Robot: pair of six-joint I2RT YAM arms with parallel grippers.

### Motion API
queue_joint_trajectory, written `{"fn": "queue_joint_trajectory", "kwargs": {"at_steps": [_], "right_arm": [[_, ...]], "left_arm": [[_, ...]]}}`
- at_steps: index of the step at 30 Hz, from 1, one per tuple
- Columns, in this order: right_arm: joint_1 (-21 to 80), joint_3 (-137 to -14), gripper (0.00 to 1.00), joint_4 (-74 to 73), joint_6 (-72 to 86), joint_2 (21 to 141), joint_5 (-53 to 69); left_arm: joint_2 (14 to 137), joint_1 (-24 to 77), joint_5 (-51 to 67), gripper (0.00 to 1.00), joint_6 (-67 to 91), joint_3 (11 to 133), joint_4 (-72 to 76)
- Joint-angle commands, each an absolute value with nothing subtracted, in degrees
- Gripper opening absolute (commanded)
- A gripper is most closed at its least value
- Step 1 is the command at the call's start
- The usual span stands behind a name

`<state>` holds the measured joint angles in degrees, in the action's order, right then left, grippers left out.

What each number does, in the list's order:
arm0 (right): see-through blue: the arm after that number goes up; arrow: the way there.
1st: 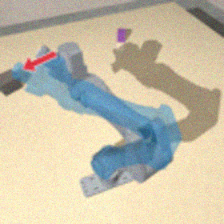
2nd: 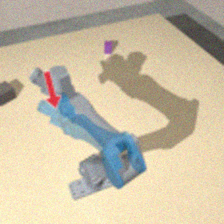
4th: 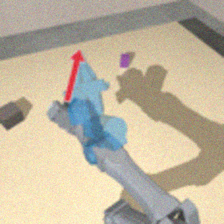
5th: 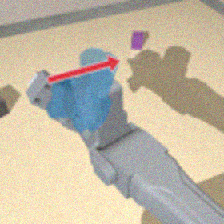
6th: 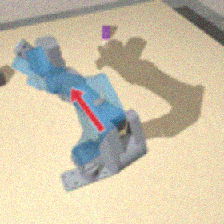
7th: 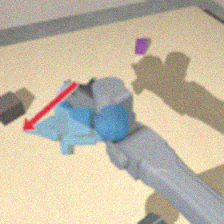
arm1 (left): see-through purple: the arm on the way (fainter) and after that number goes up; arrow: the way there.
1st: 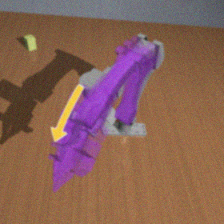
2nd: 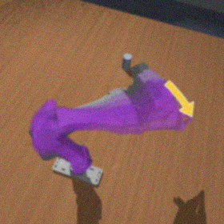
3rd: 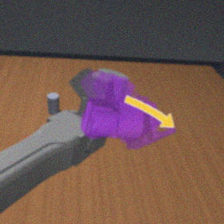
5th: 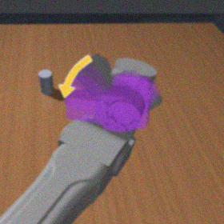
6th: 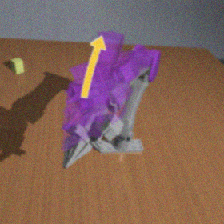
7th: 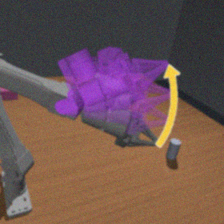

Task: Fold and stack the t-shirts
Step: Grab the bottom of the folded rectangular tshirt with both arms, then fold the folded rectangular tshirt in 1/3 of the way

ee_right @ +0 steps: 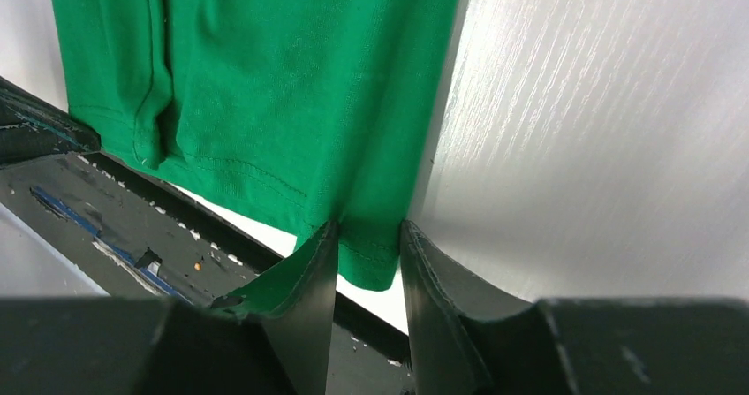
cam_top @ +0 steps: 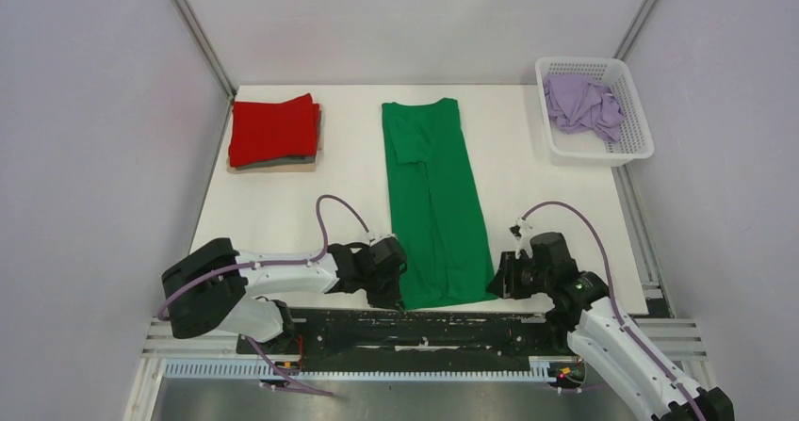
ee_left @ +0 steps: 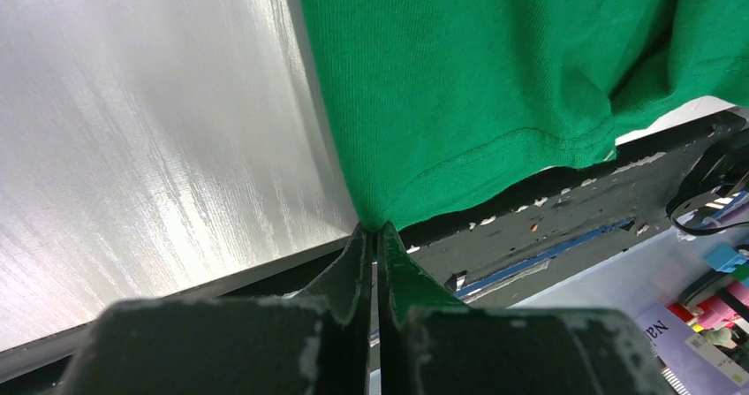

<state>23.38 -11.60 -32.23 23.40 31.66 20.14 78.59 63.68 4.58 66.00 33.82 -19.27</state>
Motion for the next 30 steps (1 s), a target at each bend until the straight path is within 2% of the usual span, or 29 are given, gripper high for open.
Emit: {"fn": "queue_joint_trajectory", "kwargs": {"at_steps": [1, 5, 10, 19, 21, 30], "right_arm": [[23.4, -10.8, 0.34, -38.6, 22.5, 31.3, 19.6], [23.4, -8.6, 0.27, -33.9, 23.4, 32.3, 21.5], [23.4, -6.7, 0.11, -27.5, 26.5, 30.5, 25.0], [23.4, -11.7, 0.09, -22.7, 26.6, 31.9, 23.8], [23.4, -12.7, 0.05, -20.1, 26.9, 32.8, 24.5], [23.4, -15.8, 0.06, -4.3, 29.8, 38.8, 22.6]], "left_arm": [[77.4, 64.4, 3.2, 0.02, 66.9, 34.8, -21.3], [77.8, 64.8, 3.6, 0.02, 66.1, 35.2, -20.3], [78.9, 64.9, 5.9, 0.02, 64.3, 35.3, -17.1], [74.8, 64.1, 4.1, 0.02, 59.2, 38.4, -17.2], [74.2, 63.0, 4.3, 0.02, 58.3, 39.2, -17.4], [75.3, 52.5, 7.5, 0.02, 50.5, 42.7, -12.0]]}}
